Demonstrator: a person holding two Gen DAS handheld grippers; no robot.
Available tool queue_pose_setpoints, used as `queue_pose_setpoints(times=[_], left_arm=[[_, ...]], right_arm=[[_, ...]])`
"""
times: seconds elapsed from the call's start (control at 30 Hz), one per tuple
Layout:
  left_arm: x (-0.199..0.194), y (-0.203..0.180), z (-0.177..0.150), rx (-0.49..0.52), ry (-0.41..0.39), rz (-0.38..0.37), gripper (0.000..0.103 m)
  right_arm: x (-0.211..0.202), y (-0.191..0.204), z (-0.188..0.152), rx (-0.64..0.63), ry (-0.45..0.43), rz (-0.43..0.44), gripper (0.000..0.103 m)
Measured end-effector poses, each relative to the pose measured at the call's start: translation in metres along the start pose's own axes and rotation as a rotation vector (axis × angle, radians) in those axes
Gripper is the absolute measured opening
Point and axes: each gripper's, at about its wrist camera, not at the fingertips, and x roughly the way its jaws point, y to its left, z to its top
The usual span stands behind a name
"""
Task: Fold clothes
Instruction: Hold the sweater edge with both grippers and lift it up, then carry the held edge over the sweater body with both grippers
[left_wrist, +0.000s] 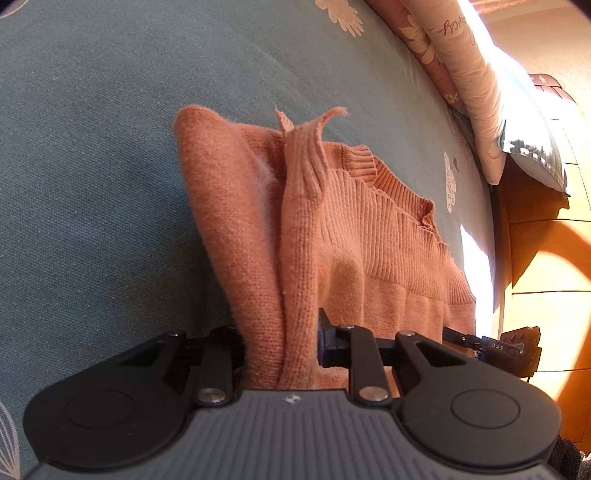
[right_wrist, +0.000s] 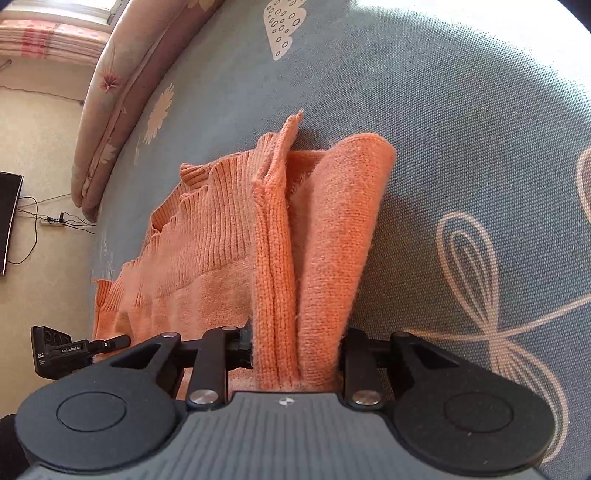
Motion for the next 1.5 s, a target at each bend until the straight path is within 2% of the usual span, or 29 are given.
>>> queue_pose_setpoints(times=[0.13,0.33,0.53,0.63,1.07,1.33,1.5], left_arm=[[0.002,0.0,0.0,-0.009,0.0,0.001,0.022],[0.002,0.002,-0.001,-0.018,-0.003,0.012,0.022],[-0.005,-0.009,-0.005,0.002,-0.027,0.013,0.022],[-0.011,-0.017,-0.009,0.007,-0.039,-0.002,0.022],[-0.027,-0.074,-0.015,0.084,-0.033,-0.113,0.02],[-0.034,-0.087,-0.02,0.048,-0.038,-0.216,0.019],[-0.041,-0.101,-0.029,0.069,-0.037,-0.275,0.019]], right_arm=[[-0.001,-0.003,-0.004,0.006,-0.027,0.017,0.032],[0.0,0.008,-0.011,-0.087,-0.057,0.007,0.039],[0.003,0.028,-0.007,-0.167,-0.012,-0.089,0.032],[-0.001,0.03,-0.007,-0.162,-0.008,-0.09,0.026],[-0.035,0.071,-0.018,-0.174,-0.008,0.066,0.023],[-0.048,0.084,-0.025,-0.116,-0.015,0.216,0.022],[-0.056,0.102,-0.033,-0.133,-0.006,0.262,0.022]])
